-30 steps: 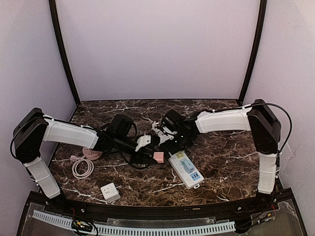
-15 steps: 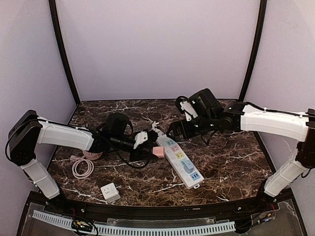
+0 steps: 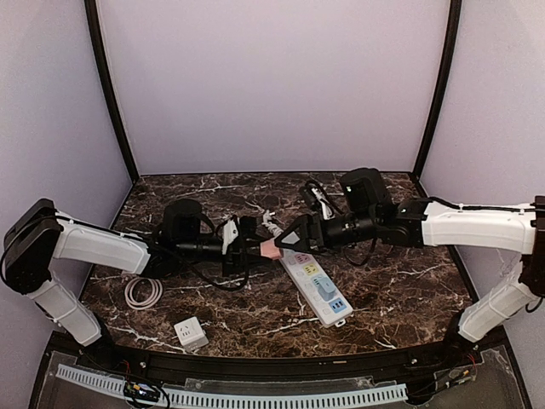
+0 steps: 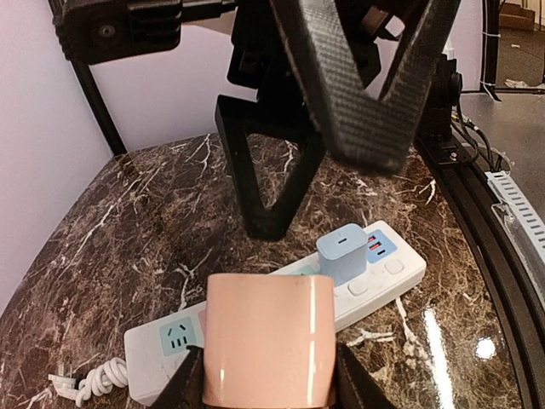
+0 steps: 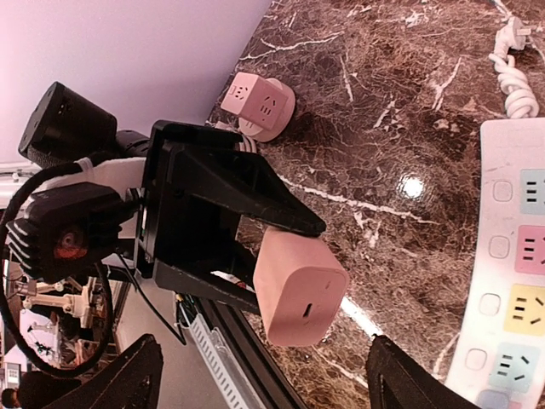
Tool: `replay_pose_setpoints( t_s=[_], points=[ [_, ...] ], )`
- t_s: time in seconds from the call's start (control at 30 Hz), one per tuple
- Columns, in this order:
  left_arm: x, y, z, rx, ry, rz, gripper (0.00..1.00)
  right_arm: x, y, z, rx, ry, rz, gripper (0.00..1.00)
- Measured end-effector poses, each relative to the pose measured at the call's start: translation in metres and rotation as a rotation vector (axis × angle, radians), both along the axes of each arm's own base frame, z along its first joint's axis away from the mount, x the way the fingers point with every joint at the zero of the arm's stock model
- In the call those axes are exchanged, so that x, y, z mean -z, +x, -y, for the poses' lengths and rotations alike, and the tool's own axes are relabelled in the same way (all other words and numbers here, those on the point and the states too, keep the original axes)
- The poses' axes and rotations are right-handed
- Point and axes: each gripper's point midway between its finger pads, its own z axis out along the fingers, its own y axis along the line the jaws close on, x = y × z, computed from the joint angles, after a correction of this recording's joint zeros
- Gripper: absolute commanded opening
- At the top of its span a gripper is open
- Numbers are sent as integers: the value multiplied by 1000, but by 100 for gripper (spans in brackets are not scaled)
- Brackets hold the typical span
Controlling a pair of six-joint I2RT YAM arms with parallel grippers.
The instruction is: Insert the plug
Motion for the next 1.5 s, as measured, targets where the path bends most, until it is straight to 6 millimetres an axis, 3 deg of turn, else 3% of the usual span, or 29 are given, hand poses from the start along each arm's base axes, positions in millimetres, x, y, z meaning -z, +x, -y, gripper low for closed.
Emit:
replay_pose_setpoints(
  t_s=[0.37,0.87,1.3,1.5],
  points=[
    [-20,2,-1,-20,-71,44,20,12,-5,-19,-44,34,-102,69],
    [-24,-4,0,17,-93,54,19,-1,-4,-34,-82,86,-108,54],
    [-24,-9,1,48,-95,75,19,5,-4,-37,-85,76,-138,43],
    [-23,-9,1,50,-92,88,19,10,-2,-38,-75,58,-150,29]
  ],
)
